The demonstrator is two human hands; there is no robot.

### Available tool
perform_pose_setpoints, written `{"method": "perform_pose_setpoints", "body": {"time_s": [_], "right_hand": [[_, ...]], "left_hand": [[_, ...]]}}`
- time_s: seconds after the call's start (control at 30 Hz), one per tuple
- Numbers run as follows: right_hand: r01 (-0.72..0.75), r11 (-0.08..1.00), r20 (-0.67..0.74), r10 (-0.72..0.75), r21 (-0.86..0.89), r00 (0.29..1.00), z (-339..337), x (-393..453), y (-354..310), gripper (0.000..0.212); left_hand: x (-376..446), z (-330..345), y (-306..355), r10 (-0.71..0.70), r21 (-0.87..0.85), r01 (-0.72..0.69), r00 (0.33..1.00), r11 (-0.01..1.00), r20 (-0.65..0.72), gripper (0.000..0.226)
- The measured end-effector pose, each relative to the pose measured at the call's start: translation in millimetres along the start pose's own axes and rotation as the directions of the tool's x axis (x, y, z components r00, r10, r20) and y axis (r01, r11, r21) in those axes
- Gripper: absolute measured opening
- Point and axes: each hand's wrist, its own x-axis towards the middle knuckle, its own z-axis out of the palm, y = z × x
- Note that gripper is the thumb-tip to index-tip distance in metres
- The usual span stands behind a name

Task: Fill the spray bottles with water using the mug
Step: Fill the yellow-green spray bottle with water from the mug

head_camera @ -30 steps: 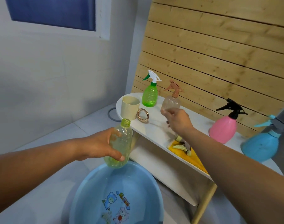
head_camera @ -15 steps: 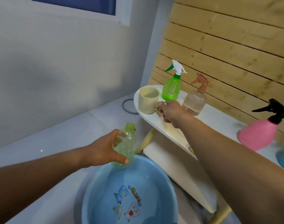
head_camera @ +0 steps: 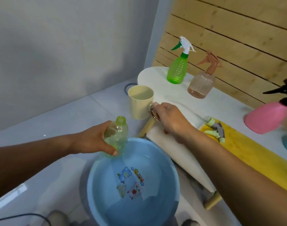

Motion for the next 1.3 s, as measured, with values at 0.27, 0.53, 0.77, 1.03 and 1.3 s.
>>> {"method": "perform_pose_setpoints", "body": {"time_s": [0.27, 0.53, 0.77, 1.03, 1.3], "right_hand": [[-0.129, 0.980, 0.099, 0.145, -0.151, 0.984, 41, -3, 71, 0.042], [-0.174, 0.826, 0.259, 0.357, -0.536, 0.898, 96, -18, 167, 0.033], [0.044, 0.614, 0.321, 0.349, -0.788, 0.881, 118, -33, 204, 0.031], [0.117, 0.488, 0.342, 0.402, -0.865, 0.849, 137, -32, 234, 0.044], [-0.121, 0.726, 0.297, 0.420, -0.677, 0.857, 149, -29, 240, 0.030]], "left_hand": [[-4, -14, -21, -0.031, 0.052, 0.023, 0.985, 0.998, 0.172, 0.069], [-4, -9, -29, -0.074, 0.020, 0.071, 0.975, 0.997, 0.210, 0.072], [-4, -4, -37, -0.094, -0.021, 0.102, 0.966, 0.995, 0.243, 0.072], [1, 0, -36, -0.093, -0.028, 0.103, 0.960, 0.994, 0.264, 0.069], [-1, 0, -36, -0.120, 0.007, 0.123, 0.955, 0.992, 0.270, 0.068]]}}
